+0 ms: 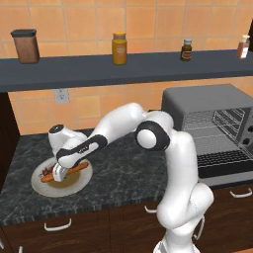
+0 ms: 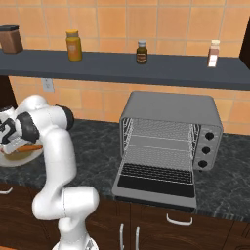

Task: Pick up the kebab skewer and baguette bread, and place them inside the toaster oven. Close the toaster oven door and start by setting the timer.

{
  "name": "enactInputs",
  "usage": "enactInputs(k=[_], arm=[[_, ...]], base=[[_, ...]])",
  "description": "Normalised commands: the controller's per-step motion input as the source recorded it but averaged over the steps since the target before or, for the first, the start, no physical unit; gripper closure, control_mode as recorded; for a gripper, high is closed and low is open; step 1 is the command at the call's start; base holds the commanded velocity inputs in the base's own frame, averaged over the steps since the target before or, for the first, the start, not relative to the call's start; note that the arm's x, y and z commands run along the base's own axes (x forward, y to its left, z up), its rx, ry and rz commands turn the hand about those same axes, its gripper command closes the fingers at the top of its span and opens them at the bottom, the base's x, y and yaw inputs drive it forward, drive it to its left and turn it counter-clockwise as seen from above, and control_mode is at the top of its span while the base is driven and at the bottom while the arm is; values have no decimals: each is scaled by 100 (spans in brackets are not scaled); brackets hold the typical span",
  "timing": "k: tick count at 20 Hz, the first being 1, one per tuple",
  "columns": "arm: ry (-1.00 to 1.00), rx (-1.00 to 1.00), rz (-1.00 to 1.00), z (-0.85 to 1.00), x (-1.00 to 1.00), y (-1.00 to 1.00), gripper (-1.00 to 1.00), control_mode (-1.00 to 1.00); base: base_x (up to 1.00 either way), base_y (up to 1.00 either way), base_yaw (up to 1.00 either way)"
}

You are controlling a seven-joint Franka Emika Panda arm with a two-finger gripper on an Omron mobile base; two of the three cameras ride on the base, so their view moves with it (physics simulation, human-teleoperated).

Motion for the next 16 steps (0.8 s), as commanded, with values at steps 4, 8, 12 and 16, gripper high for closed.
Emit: enactInputs(k=[4, 8, 12, 16], arm=[[0, 0, 13, -25, -7, 0, -100, -100], [0, 0, 5, -6, -28, 0, 100, -100], [-2, 0, 0, 6, -52, -21, 100, -100], [-12, 0, 0, 47, -49, -57, 100, -100]], base=[[0, 0, 0], [0, 0, 0], [0, 0, 0], [0, 0, 0]])
